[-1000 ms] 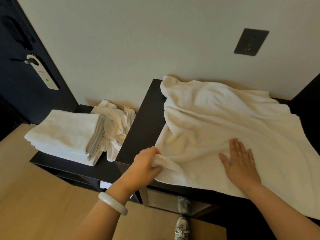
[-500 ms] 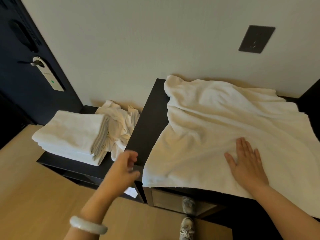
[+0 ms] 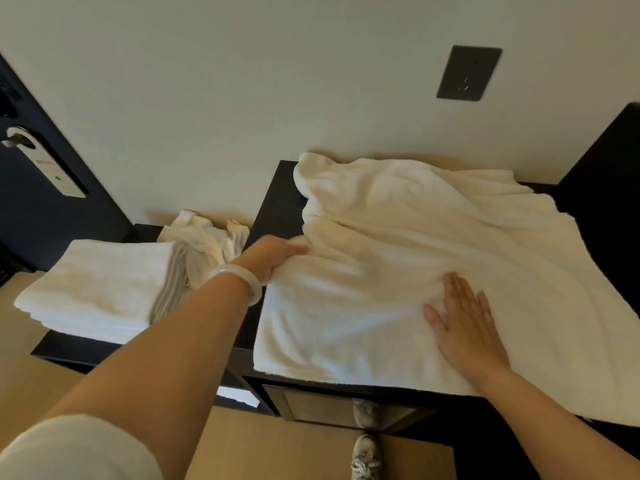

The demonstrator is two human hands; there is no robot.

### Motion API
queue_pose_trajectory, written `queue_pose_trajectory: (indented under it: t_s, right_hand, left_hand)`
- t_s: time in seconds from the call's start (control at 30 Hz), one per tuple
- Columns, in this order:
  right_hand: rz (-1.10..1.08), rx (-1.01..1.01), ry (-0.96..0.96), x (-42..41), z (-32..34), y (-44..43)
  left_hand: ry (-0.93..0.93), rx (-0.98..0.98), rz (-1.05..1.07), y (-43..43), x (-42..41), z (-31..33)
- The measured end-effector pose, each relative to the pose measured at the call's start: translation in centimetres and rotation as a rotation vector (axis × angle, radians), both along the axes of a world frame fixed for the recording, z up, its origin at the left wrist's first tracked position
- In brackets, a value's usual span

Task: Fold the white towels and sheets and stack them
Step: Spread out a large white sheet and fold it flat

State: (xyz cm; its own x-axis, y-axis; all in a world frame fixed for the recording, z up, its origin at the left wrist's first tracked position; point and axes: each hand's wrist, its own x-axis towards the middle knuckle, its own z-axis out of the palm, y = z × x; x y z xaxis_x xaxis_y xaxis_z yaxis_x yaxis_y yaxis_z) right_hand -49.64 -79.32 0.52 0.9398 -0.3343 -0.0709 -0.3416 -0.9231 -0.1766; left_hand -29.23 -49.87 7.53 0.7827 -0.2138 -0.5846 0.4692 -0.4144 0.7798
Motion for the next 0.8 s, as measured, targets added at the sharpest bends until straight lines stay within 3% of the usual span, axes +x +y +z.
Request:
queue_pose_trajectory:
  t_s: [0.07, 0.13, 0.27, 0.4, 0.5, 0.6, 0.67, 0.8]
  right_hand:
    - [0.039, 0.002, 0.003, 0.0, 0.0, 0.1]
    - [0.069, -0.009, 0.013, -0.1, 0.1, 0.2]
    - [0.072, -0.027, 0.019, 0.1, 0.5, 0.3]
    - [0.075, -0.031, 0.035, -0.1, 0.9, 0.5]
    - [0.068, -0.052, 0.056, 0.0, 1.1, 0.7]
    - [0.050, -0.063, 0.079, 0.1, 1.1, 0.9]
    - [0.036, -0.074, 0.078, 0.2, 1.0, 1.0]
    - [0.025, -0.074, 0.081, 0.2, 0.9, 1.0]
  left_hand:
    - [-0.305, 0.201, 0.098, 1.2, 1.1, -1.3]
    - [-0.470, 0.404, 0.110, 2.1, 1.5, -2.1]
    - [-0.336, 0.364, 0.181, 2.4, 0.7, -2.0]
    - [-0.010, 0.178, 0.119, 4.1, -3.5, -1.9]
    - [-0.150, 0.288, 0.014, 5.5, -6.6, -3.3]
    - [-0.351, 0.428, 0.160, 6.9, -7.8, -3.7]
    - [-0.355, 0.458, 0.204, 7.3, -8.1, -3.3]
    - [-0.372, 0.566, 0.036, 5.4, -10.0, -2.3]
